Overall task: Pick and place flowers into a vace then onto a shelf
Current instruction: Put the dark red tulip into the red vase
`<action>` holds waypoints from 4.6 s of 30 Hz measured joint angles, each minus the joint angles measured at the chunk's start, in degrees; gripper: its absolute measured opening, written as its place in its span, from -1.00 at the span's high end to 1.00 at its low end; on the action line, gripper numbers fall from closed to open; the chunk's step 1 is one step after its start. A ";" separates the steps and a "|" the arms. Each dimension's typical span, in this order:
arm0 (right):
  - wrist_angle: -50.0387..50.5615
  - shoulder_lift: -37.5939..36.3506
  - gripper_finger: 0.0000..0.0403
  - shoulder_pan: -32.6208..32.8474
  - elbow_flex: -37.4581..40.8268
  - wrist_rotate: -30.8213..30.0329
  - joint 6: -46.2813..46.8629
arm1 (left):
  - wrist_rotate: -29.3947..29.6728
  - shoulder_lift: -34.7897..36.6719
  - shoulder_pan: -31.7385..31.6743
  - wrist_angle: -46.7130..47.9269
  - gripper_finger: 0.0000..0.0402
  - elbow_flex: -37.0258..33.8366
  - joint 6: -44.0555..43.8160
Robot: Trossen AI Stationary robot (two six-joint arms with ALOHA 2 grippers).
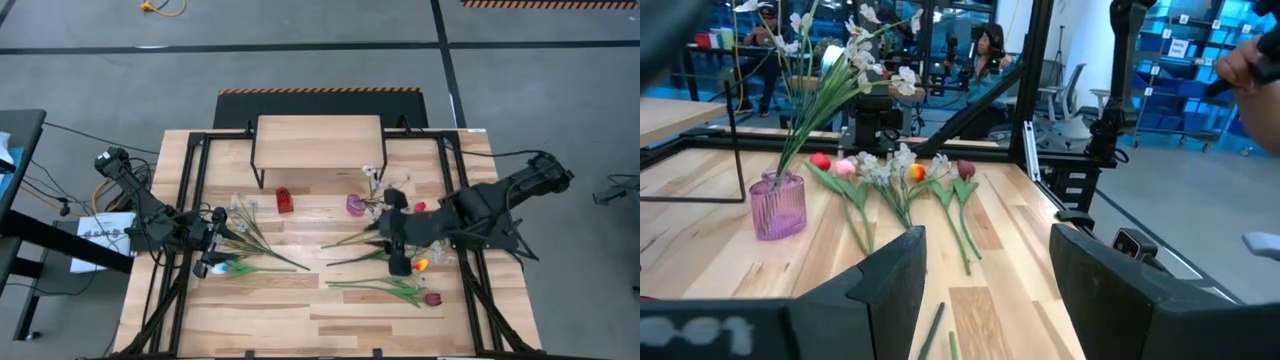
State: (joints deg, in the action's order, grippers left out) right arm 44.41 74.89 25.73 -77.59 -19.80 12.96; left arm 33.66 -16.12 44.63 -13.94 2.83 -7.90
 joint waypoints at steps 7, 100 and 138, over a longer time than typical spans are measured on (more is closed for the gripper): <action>10.29 -0.66 0.36 4.10 -0.01 -1.19 14.63 | -0.01 0.00 -0.01 0.07 -0.01 0.00 0.02; 21.26 -13.66 0.36 22.00 5.84 -40.27 28.27 | 10.72 -0.01 -0.01 2.95 -0.01 0.01 -15.76; -1.36 -1.76 0.36 17.62 7.34 -34.06 11.16 | -0.11 -0.02 0.01 -1.13 -0.01 0.00 -5.17</action>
State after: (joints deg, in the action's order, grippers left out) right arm 43.05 73.14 43.35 -70.25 -53.86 24.12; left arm 33.55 -16.14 44.64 -15.06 2.83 -13.07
